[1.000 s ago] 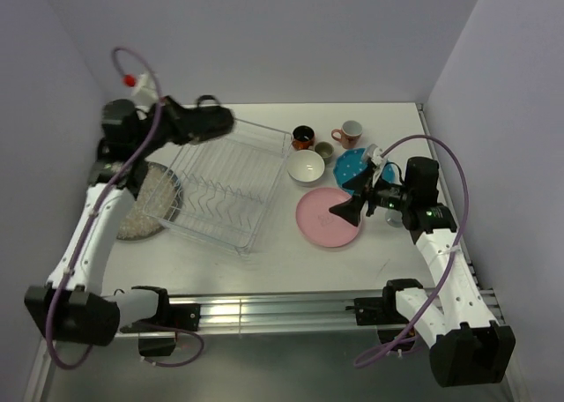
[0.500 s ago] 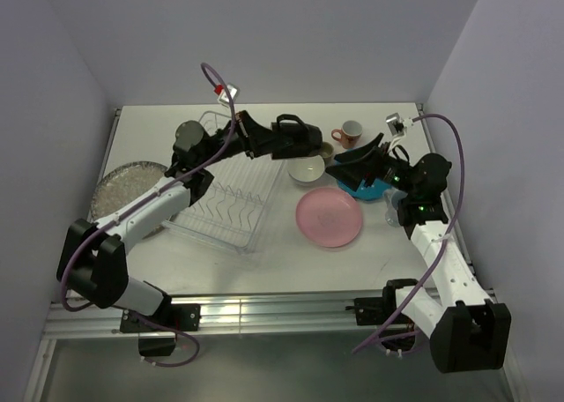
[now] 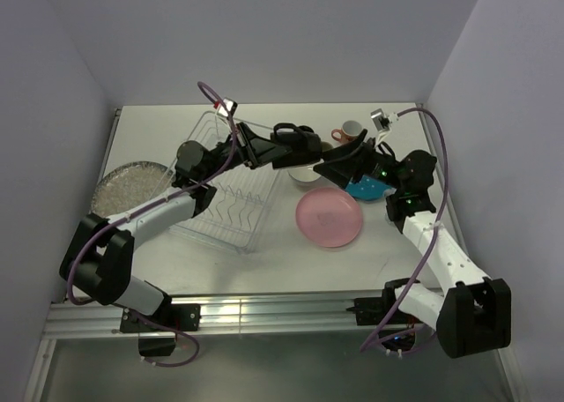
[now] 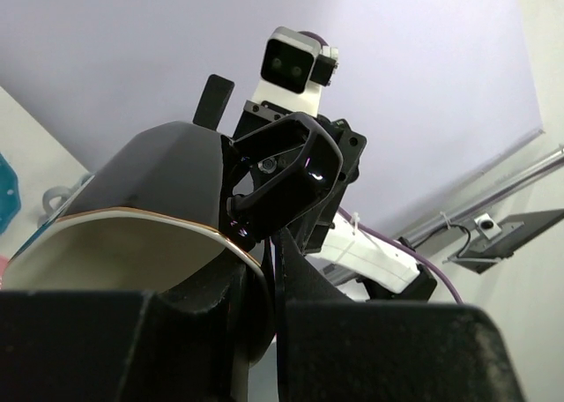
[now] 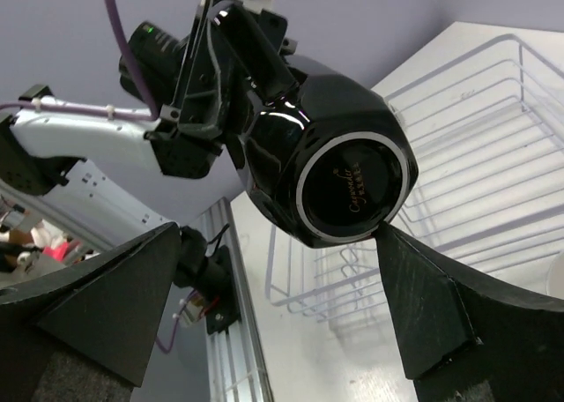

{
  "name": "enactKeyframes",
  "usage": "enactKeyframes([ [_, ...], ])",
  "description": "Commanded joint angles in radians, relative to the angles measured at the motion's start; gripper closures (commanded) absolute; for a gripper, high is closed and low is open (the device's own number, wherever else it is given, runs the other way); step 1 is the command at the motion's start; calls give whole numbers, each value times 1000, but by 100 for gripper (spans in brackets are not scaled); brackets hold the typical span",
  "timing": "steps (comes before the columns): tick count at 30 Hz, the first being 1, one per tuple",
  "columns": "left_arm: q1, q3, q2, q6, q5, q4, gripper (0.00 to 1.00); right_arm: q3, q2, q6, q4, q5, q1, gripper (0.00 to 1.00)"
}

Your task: Load the mixed dishes into the dish rack

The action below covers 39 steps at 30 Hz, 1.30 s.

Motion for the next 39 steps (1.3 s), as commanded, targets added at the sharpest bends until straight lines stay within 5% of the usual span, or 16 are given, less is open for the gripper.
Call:
enactKeyframes([
  [1, -26, 5, -63, -16, -19, 166, 100, 80, 31, -46, 7, 41, 50, 1],
  [7, -58, -3, -68, 5, -19, 142, 100, 148, 89, 8, 61, 41, 83, 2],
  [23, -75, 28, -163, 136, -16, -21, 100, 195, 95, -185, -175, 142, 103, 3],
  [26, -75, 20, -174, 133, -13, -26, 100, 169, 111, -107, -67, 51, 102, 3],
  [30, -75, 7, -161, 97, -8, 26, 100, 109, 161, 109, 325, -57, 105, 6],
  [39, -75, 36, -111, 19, 38, 137, 98, 85, 140, 177, 448, -114, 129, 9],
])
